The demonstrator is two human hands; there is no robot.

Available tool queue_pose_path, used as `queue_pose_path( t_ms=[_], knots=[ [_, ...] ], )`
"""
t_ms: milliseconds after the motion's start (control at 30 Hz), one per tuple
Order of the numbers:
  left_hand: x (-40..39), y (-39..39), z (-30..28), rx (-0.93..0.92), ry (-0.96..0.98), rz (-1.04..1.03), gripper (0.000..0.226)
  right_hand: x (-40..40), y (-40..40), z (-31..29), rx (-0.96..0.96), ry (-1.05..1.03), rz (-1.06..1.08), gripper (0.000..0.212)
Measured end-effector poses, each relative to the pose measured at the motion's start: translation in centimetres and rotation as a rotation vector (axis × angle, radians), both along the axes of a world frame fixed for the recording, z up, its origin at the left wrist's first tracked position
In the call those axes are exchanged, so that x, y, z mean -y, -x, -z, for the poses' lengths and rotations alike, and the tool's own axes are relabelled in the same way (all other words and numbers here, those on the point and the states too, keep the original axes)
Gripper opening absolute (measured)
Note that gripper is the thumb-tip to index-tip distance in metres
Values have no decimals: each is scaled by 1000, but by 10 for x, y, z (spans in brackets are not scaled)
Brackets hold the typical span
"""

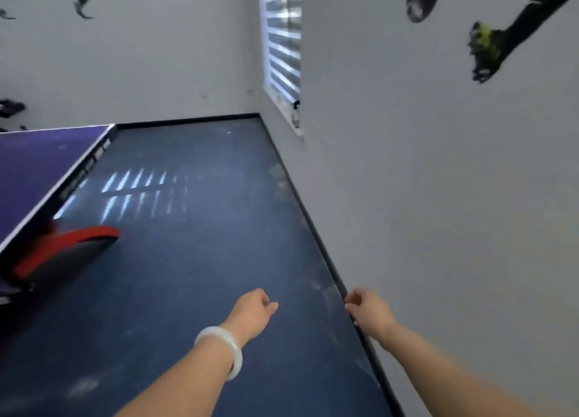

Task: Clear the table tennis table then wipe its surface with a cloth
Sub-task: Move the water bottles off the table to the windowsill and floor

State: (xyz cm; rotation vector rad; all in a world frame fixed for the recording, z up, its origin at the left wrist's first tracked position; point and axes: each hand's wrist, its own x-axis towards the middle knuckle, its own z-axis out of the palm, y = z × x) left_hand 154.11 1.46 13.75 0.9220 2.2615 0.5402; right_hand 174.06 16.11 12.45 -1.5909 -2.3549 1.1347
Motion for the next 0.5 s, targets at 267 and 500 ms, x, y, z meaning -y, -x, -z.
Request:
queue_pose_path(
  t_ms=[267,500],
  knots=[
    [99,158,-40,-96,-85,-449,26,13,241,-50,-33,-115,-452,7],
    [156,256,-75,-192,-79,-759,24,55,412,-77,-118,-19,-708,19]
  ],
)
